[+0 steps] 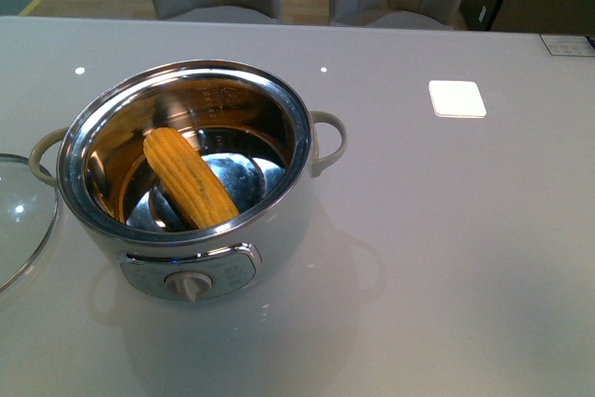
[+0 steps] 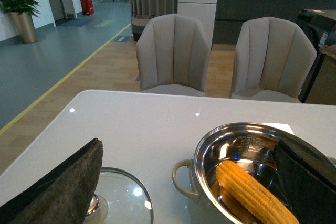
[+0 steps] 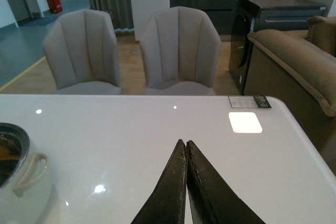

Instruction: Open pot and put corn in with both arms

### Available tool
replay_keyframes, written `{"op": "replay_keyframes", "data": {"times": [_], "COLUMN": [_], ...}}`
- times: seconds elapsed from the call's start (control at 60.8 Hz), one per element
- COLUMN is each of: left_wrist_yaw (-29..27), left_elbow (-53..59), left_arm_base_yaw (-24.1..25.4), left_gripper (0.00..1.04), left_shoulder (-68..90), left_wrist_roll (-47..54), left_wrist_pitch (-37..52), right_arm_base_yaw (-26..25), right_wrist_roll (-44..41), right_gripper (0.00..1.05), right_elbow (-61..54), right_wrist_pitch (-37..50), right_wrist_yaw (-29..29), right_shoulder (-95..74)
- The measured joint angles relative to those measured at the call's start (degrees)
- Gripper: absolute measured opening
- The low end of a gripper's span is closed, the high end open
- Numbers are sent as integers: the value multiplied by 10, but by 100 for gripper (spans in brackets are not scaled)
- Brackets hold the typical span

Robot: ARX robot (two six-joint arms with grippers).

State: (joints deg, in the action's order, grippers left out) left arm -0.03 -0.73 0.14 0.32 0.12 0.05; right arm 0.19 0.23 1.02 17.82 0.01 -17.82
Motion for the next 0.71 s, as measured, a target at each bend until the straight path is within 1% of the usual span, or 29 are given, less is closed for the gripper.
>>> {"op": "replay_keyframes", "data": {"times": [0.164, 0.411, 0.46, 0.493, 0.526, 0.707], "left_wrist_yaw": [0, 0, 0, 0, 0, 0], "left_elbow": [0, 0, 0, 0, 0, 0], "left_arm_base_yaw": [0, 0, 0, 0, 0, 0], "left_gripper": [98, 98, 98, 98, 98, 98], "left_shoulder": [0, 0, 0, 0, 0, 0], "left_wrist_roll": [0, 0, 0, 0, 0, 0], "left_wrist_pitch": [0, 0, 0, 0, 0, 0], "right_arm_base_yaw": [0, 0, 0, 0, 0, 0], "right_wrist_roll": [0, 0, 0, 0, 0, 0], "right_gripper": [2, 2, 2, 2, 2, 2], "right_elbow": [0, 0, 0, 0, 0, 0], "right_wrist_pitch": [-40, -76, -115, -156, -170, -177], "right_wrist_yaw": [0, 0, 1, 0, 1, 1], "right_shoulder": [41, 76, 105, 137, 156, 174]}}
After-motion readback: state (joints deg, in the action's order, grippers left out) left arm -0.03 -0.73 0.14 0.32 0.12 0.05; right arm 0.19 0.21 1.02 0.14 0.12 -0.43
